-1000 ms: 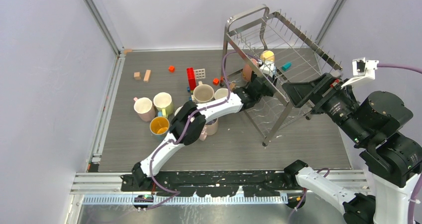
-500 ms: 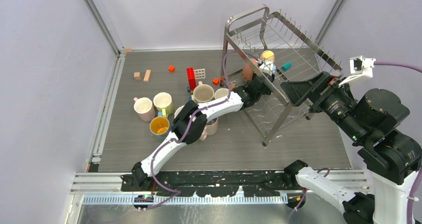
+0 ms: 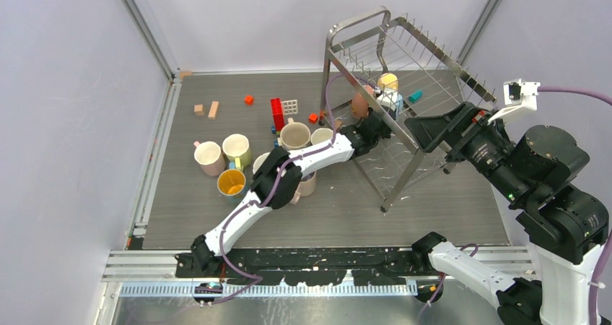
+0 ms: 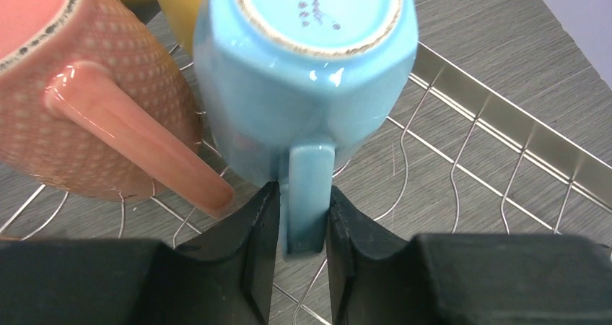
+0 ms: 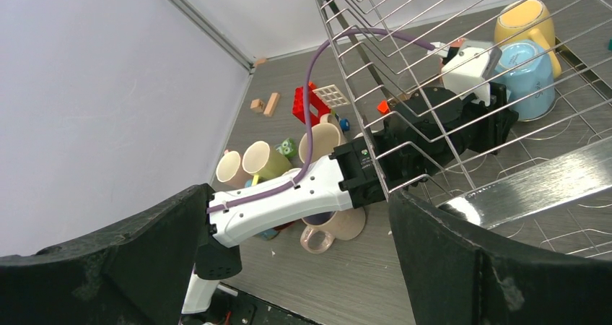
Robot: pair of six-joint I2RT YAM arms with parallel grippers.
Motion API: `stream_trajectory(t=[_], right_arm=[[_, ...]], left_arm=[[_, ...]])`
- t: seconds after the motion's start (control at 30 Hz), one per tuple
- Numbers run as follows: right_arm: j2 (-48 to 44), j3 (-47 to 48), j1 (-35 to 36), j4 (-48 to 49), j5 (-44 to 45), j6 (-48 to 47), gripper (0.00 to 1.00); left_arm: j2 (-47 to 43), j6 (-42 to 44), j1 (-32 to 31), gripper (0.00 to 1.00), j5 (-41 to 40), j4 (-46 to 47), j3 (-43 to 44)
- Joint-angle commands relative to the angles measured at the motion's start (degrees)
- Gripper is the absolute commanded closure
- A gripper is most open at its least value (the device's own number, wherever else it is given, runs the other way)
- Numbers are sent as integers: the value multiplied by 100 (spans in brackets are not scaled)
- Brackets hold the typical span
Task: Unload the cups from the dish rack
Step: Move the cup to the dish rack.
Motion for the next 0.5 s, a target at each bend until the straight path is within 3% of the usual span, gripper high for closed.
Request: stream_trajectory(t=[0.0,0.47], right_arm=[[63,169,5,157,-68,-110,0],[-17,105,1,179,-15,-72,0]], left_arm=[[-125,64,44,74,125,170,73],[-1452,144,-51,97,666,853,-1531]])
